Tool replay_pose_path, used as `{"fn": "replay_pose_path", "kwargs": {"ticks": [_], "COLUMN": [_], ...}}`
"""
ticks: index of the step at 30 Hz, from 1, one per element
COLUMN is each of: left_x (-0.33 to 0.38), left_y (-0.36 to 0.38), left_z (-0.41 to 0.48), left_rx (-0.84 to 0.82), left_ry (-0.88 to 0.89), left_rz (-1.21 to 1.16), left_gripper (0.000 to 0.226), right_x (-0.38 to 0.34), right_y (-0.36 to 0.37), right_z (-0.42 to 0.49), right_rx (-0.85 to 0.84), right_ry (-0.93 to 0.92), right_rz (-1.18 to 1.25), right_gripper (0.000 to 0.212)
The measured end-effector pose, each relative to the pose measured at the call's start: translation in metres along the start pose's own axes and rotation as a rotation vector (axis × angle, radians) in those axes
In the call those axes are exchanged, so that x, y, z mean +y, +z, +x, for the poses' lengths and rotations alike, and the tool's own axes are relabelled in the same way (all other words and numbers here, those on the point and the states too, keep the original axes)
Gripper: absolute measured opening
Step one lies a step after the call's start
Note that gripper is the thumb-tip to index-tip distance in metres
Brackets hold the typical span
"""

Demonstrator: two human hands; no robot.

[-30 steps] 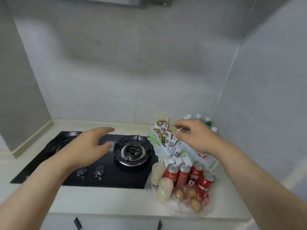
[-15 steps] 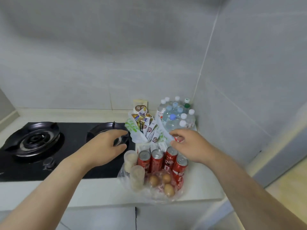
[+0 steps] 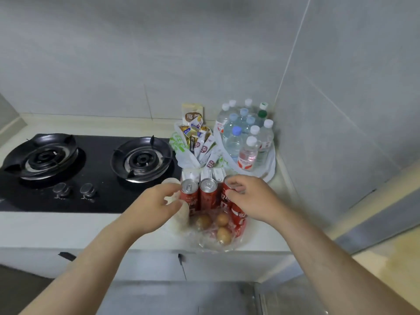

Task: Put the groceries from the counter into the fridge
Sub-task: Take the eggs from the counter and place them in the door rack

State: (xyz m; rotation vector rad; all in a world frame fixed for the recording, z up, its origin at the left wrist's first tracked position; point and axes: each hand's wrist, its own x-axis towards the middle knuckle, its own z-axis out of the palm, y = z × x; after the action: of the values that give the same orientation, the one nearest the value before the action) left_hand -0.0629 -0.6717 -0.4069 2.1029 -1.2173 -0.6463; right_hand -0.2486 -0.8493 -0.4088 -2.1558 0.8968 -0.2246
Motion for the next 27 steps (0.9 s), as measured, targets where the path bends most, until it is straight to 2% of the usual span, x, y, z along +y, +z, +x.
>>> {"fn": "replay_pose_path", "kwargs": {"ticks": [7, 14, 18, 22, 24, 25, 27], "left_x": [-0.031, -0.043, -0.049, -0.053, -0.054, -0.055, -0.056], "left_y": [0.056, 0.108, 0.129, 0.139, 0.141, 0.142, 0.143], "left_z": [-0.007, -0.009, -0.006, 0.0, 0.002, 0.003, 0.005], "left_rx": [-0.096, -0.172, -0.154, -0.125, -0.116, -0.118, -0.123], "left_ry": [-0.129, -0.306, -0.41, -0.478, -0.506, -0.523, -0.54], "left_rz": [-0.177, -0.331, -0.368, -0.385, -0.407, -0.423, -0.453], "left_gripper": [0.015, 0.022, 0.047, 0.05, 0.054, 0.054, 0.039], "right_x": [0.041, 0.075, 0.086, 0.092, 0.098, 0.1, 0.102], "right_y": [0.05, 0.08, 0.094, 0.105, 0.11, 0.111, 0.116], "right_z": [-0.01, -0.017, -0.017, -0.017, -0.015, -0.014, -0.011], "right_rx": [-0.083, -0.061, -0.064, -0.062, -0.044, -0.044, -0.038], "right_ry": [0.134, 0.267, 0.312, 0.316, 0.337, 0.345, 0.365], "right_rz": [0.074, 0.024, 0.028, 0.055, 0.041, 0.039, 0.076], "right_gripper": [0.031, 0.008, 0.02, 0.026, 0.009, 0.007, 0.019]}}
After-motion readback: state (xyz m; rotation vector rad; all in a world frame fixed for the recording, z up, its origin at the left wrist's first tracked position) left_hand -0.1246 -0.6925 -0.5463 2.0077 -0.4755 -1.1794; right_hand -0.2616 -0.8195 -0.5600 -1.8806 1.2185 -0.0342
